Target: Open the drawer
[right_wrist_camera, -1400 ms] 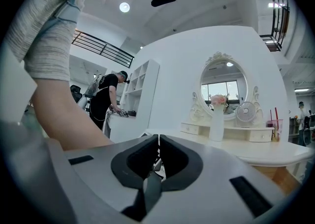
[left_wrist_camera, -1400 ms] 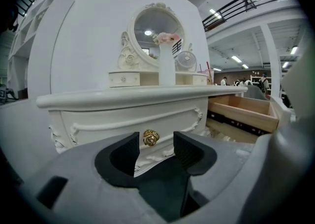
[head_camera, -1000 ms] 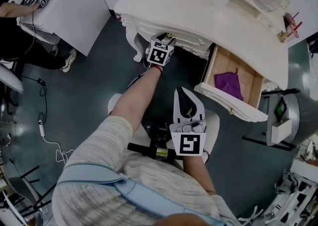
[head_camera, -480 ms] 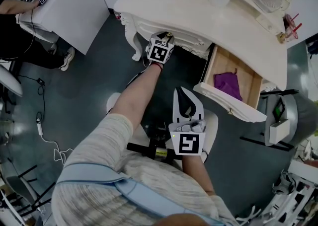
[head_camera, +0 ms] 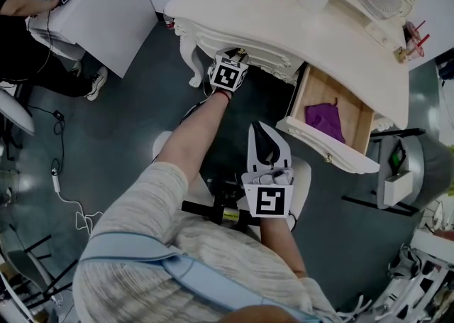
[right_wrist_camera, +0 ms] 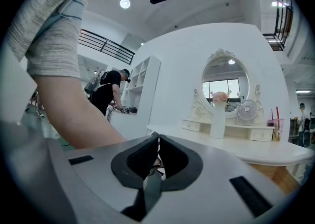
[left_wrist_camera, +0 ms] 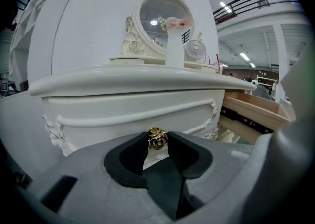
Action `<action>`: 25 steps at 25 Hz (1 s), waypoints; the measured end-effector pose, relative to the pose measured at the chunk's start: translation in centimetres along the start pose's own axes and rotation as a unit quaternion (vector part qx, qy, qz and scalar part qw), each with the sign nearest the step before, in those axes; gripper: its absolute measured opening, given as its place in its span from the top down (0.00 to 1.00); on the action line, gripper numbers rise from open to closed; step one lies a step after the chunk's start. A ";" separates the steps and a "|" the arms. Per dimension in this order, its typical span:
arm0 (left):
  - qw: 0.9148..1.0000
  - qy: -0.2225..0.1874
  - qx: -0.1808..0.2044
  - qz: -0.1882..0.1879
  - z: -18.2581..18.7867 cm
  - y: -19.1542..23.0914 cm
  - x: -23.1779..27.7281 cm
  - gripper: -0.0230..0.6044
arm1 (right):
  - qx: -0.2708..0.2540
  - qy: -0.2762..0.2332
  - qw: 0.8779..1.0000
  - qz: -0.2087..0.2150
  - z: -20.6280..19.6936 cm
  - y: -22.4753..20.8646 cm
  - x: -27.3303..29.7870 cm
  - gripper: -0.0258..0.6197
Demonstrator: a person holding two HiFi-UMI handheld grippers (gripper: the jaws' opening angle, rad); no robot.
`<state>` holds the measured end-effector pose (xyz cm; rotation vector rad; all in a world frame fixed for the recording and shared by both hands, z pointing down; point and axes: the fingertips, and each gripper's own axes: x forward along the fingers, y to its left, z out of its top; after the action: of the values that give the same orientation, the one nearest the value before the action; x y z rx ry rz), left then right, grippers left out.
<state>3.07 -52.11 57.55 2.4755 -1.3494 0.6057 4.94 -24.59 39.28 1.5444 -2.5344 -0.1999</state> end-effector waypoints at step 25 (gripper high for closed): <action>0.999 -0.016 -0.019 -0.034 -4.5 -2.5 -8.6 0.75 | -0.021 0.022 0.999 -0.010 -1.0 0.0 0.1 0.94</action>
<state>-0.03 -42.55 57.33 2.4988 -1.2703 0.5236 5.06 -24.71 40.25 1.5424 -2.4664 -0.2166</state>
